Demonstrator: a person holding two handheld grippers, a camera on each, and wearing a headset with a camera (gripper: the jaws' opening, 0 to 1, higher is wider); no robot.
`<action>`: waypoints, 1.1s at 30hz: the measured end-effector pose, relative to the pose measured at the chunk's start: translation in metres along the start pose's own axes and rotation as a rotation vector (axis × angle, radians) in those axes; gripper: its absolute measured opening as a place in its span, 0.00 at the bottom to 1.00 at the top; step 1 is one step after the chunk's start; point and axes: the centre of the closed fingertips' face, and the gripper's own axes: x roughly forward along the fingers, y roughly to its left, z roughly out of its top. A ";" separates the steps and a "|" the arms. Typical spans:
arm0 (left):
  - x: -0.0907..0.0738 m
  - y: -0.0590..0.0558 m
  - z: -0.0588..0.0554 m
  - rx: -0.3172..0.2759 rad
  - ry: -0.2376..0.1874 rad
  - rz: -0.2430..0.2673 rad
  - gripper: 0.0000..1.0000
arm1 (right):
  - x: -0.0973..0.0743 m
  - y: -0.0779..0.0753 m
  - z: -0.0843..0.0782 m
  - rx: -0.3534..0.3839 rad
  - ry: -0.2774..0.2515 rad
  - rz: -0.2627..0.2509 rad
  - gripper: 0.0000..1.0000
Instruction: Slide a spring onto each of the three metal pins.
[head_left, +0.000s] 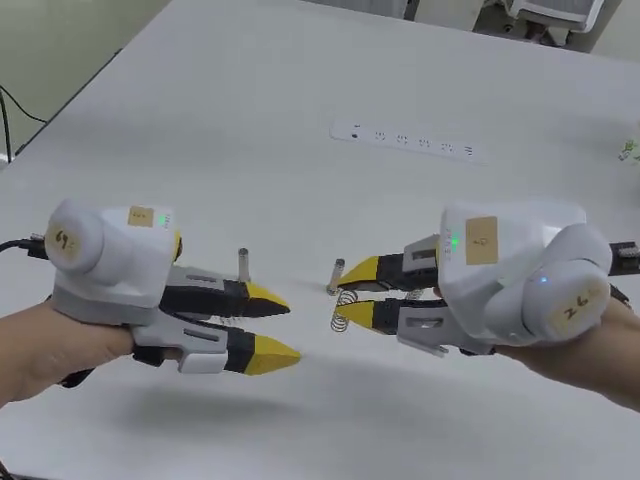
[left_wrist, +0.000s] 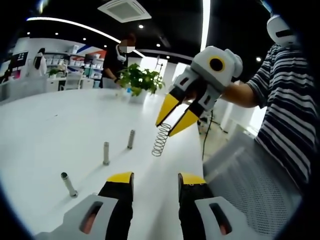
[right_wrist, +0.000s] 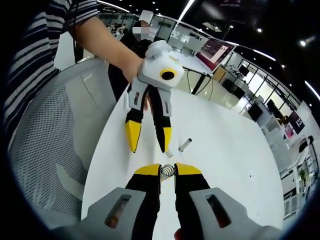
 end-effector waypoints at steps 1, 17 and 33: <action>-0.002 0.001 -0.001 -0.001 0.001 0.005 0.30 | 0.000 0.000 0.000 -0.001 0.001 -0.001 0.07; -0.043 0.026 -0.013 -0.031 -0.014 0.151 0.51 | 0.000 -0.003 -0.004 0.006 0.011 -0.022 0.07; -0.055 0.030 -0.024 -0.055 -0.015 0.184 0.95 | 0.003 -0.017 -0.017 0.016 0.034 -0.064 0.07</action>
